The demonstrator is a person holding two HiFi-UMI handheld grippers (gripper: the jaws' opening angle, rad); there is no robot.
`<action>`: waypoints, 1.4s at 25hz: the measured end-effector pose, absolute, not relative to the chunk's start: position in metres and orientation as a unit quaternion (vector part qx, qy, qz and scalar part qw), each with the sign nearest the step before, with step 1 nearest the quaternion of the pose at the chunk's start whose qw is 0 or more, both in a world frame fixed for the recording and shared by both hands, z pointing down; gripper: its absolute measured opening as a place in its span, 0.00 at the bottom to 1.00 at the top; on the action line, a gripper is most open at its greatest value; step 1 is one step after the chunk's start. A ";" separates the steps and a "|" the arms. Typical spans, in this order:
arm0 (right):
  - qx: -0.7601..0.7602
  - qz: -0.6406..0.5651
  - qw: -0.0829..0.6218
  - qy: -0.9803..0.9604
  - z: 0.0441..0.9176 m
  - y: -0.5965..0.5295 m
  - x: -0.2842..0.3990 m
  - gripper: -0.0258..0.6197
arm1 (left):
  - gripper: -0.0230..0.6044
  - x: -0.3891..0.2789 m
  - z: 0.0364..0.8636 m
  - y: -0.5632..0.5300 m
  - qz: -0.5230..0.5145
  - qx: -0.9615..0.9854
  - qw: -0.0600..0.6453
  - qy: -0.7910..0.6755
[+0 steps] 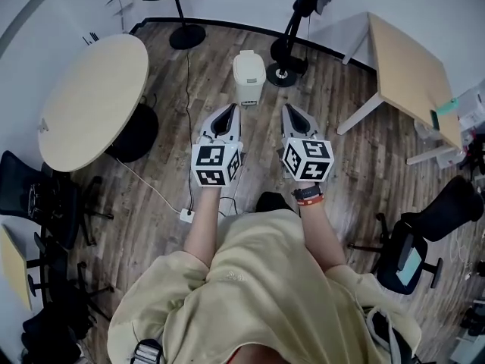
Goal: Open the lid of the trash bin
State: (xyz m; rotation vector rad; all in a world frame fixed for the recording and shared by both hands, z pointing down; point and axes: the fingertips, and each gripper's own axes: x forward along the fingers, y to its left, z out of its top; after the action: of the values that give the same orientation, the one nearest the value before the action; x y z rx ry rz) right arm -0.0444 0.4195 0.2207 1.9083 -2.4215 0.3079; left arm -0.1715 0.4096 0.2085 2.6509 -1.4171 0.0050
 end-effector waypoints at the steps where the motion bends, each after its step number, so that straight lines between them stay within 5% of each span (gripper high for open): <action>1: 0.612 0.102 0.022 -0.784 0.222 0.418 -0.048 0.06 | 0.08 -0.172 0.209 0.408 0.002 0.881 0.068 -0.469; 35: 0.534 0.187 0.008 -0.825 0.252 0.094 0.021 0.06 | 0.08 -0.090 0.233 0.107 0.043 0.854 0.102 -0.508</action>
State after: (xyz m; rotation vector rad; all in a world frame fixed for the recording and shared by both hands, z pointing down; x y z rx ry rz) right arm 0.0210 0.0937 0.2524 1.6697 -2.5777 0.5832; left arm -0.0904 0.1069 0.2325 2.5221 -1.4998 0.1264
